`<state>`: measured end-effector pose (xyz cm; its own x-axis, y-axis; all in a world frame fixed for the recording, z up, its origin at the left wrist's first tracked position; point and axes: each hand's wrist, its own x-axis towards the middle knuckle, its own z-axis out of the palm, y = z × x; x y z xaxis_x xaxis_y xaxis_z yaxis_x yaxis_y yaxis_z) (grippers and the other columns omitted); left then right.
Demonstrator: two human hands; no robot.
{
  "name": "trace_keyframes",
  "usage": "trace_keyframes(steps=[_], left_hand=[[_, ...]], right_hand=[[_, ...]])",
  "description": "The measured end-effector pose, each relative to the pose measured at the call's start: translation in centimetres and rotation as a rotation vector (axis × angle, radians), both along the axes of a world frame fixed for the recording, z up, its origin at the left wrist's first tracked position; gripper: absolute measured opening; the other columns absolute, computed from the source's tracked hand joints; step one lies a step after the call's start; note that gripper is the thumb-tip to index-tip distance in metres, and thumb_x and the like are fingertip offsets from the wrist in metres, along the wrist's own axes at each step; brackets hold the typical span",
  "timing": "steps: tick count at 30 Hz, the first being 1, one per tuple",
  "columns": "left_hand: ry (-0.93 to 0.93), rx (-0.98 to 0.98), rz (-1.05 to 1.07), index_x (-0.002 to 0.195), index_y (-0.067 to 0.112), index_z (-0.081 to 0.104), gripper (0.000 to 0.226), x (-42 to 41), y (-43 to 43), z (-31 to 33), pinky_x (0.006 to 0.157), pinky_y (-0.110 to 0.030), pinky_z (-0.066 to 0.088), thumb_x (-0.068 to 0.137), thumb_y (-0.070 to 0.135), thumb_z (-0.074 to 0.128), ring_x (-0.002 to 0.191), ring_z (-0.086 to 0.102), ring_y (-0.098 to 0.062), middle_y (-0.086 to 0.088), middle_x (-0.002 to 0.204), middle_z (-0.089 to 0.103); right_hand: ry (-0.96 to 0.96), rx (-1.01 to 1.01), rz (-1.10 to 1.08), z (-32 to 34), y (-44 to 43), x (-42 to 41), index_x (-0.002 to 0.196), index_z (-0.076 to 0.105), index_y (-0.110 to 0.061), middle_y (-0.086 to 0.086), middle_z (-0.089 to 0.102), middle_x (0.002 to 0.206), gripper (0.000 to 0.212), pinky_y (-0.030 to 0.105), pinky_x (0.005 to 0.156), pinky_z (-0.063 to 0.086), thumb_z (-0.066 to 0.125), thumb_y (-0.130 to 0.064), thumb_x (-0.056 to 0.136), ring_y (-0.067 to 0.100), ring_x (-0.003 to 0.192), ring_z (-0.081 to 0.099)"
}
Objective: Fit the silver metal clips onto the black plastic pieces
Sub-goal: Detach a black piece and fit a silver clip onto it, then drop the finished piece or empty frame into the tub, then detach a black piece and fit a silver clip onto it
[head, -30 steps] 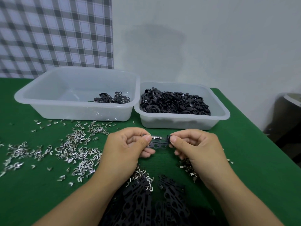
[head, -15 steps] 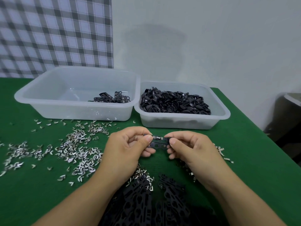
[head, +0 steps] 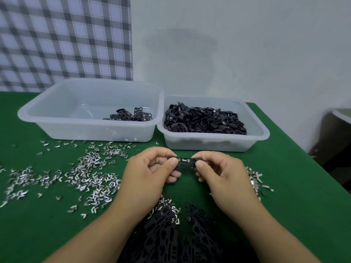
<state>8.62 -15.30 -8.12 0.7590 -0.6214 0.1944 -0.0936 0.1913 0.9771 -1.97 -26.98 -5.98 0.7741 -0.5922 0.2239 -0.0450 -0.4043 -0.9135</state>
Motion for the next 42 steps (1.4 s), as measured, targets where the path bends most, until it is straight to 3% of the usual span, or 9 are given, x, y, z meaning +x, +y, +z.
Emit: trace_keyframes(steps=[5, 12, 18, 23, 25, 29, 34, 38, 42], left_hand=[[0.079, -0.032, -0.031, 0.089, 0.019, 0.071, 0.033, -0.1, 0.3, 0.4, 0.060, -0.025, 0.056, 0.089, 0.046, 0.053, 0.069, 0.070, -0.025, -0.013, 0.076, 0.071], [0.054, 0.045, -0.015, 0.085, 0.018, 0.070, 0.030, 0.0, 0.1, -0.2, 0.060, -0.026, 0.056, 0.098, 0.021, 0.044, 0.066, 0.070, -0.023, -0.010, 0.073, 0.070], [0.028, 0.083, -0.018, 0.083, 0.012, 0.068, 0.017, 0.1, 0.1, -0.2, 0.059, -0.019, 0.054, 0.092, 0.005, 0.055, 0.064, 0.070, -0.017, -0.011, 0.072, 0.070], [-0.024, 0.144, -0.047, 0.071, 0.013, 0.069, 0.016, -0.4, 0.1, 0.9, 0.065, -0.026, 0.057, 0.085, 0.006, 0.066, 0.064, 0.069, -0.015, -0.007, 0.067, 0.072], [-0.239, 0.287, -0.046, 0.071, 0.017, 0.071, 0.013, -0.6, 0.2, 1.6, 0.069, -0.030, 0.055, 0.083, 0.012, 0.068, 0.065, 0.067, -0.014, -0.002, 0.068, 0.072], [-0.636, 0.612, -0.195, 0.087, 0.032, 0.073, 0.010, -1.7, 0.5, 3.2, 0.074, -0.015, 0.044, 0.082, 0.024, 0.070, 0.081, 0.062, 0.001, 0.018, 0.084, 0.069], [-0.885, 0.915, -0.412, 0.112, 0.034, 0.066, 0.032, -2.9, 0.5, 4.1, 0.097, -0.025, 0.040, 0.080, 0.034, 0.072, 0.112, 0.052, -0.013, 0.007, 0.119, 0.056], [-0.958, 0.940, -0.422, 0.099, 0.032, 0.065, 0.023, -3.3, 0.4, 4.4, 0.089, -0.025, 0.040, 0.078, 0.031, 0.074, 0.104, 0.051, -0.015, 0.006, 0.109, 0.052], [-0.921, 0.930, -0.410, 0.081, 0.029, 0.056, 0.020, -3.5, 0.3, 4.7, 0.069, -0.020, 0.040, 0.076, 0.024, 0.074, 0.083, 0.050, -0.010, 0.014, 0.087, 0.051]], right_hand=[[-0.274, -0.338, -0.261, 2.2, 0.5, -0.1, 0.092, 0.070, -0.028, -0.020, 0.068, 0.080, 0.017, 0.011, 0.067, 0.046, 0.066, -0.014, 0.083, 0.001, 0.075, 0.063], [-0.318, -0.554, -0.161, 7.9, 0.8, 9.5, 0.086, 0.070, -0.015, -0.007, 0.068, 0.078, 0.008, 0.018, 0.071, 0.046, 0.064, -0.011, 0.082, 0.004, 0.071, 0.057], [0.008, -0.493, 0.055, 7.6, 0.3, 12.9, 0.112, 0.066, -0.019, -0.003, 0.061, 0.118, 0.029, 0.022, 0.093, 0.042, 0.068, -0.019, 0.083, 0.009, 0.104, 0.054], [0.085, -0.455, 0.077, 5.3, 1.4, 4.6, 0.078, 0.072, -0.022, -0.007, 0.069, 0.079, 0.007, 0.021, 0.071, 0.046, 0.067, -0.018, 0.080, 0.008, 0.074, 0.060], [0.148, -0.352, 0.091, 4.3, 1.0, 0.6, 0.075, 0.072, -0.023, -0.007, 0.069, 0.073, 0.011, 0.020, 0.066, 0.048, 0.068, -0.014, 0.080, 0.008, 0.069, 0.061], [0.196, -0.121, -0.017, 1.9, 0.5, -4.5, 0.073, 0.072, -0.024, -0.009, 0.065, 0.059, 0.015, 0.012, 0.052, 0.041, 0.069, -0.011, 0.080, 0.002, 0.052, 0.051], [0.241, -0.039, -0.060, 0.4, 1.0, -6.8, 0.073, 0.072, -0.026, 0.009, 0.067, 0.066, 0.014, 0.025, 0.056, 0.045, 0.068, -0.015, 0.081, 0.010, 0.054, 0.051], [0.198, -0.014, -0.071, 0.4, 1.3, -7.1, 0.072, 0.072, -0.027, 0.009, 0.067, 0.067, 0.014, 0.026, 0.056, 0.045, 0.068, -0.016, 0.081, 0.010, 0.054, 0.052], [0.154, 0.011, -0.065, 0.9, 1.1, -7.1, 0.071, 0.072, -0.024, 0.013, 0.067, 0.069, 0.015, 0.027, 0.057, 0.044, 0.068, -0.014, 0.081, 0.013, 0.056, 0.051]])
